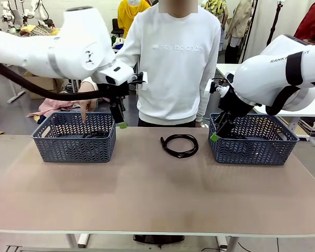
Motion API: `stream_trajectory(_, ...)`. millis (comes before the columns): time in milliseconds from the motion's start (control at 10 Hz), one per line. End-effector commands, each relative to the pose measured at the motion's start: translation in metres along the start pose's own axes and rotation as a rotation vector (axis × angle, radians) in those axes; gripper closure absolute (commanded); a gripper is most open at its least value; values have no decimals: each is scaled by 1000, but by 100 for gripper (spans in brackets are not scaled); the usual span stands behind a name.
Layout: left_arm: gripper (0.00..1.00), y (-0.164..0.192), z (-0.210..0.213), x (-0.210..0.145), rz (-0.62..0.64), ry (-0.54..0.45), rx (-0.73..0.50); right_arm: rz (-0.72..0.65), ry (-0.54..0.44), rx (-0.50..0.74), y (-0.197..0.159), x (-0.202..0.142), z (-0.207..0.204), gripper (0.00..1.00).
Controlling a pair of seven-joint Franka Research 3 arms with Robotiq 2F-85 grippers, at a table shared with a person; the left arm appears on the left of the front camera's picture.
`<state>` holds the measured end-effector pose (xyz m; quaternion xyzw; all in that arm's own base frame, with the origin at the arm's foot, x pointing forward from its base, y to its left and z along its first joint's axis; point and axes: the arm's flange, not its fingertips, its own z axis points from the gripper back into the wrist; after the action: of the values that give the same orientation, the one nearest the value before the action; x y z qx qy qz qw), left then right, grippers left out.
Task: Organize the cables according to human instructions.
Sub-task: Pick up a bundle of cables and place it in the basket indicated by the human.
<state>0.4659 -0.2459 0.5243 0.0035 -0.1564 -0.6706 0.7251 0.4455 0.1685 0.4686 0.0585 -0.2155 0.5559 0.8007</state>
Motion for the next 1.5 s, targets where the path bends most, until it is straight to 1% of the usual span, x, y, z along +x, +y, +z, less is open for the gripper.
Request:
stream_trajectory(0, 0, 26, -13, 20, -247, -42, 11, 1, 0, -3, 1, 0, 0, 0)
stream_trajectory(200, 0, 36, -34, 43, -530, -67, -34, 1, 0, -3, 1, 0, 0, 0)
stream_trajectory(400, 0, 44, -61, 67, -704, -50, -71, 1, 0, -3, 1, 0, 0, 0)
stream_trajectory(500, 0, 46, -75, 78, -761, -31, -81, 1, 0, -3, 1, 0, 0, 0)
stream_trajectory(700, 0, 48, -101, 94, -793, 1, -106, 1, 0, -3, 1, 0, 0, 0)
stream_trajectory(800, 0, 50, -110, 98, -753, 6, -112, 1, 0, -3, 1, 0, 0, 0)
stream_trajectory(900, 0, 38, -102, 91, -776, -27, -97, 1, 0, -3, 1, 0, 0, 0)
stream_trajectory(1400, 0, 38, -102, 91, -776, -27, -97, 1, 0, -3, 1, 0, 0, 0)
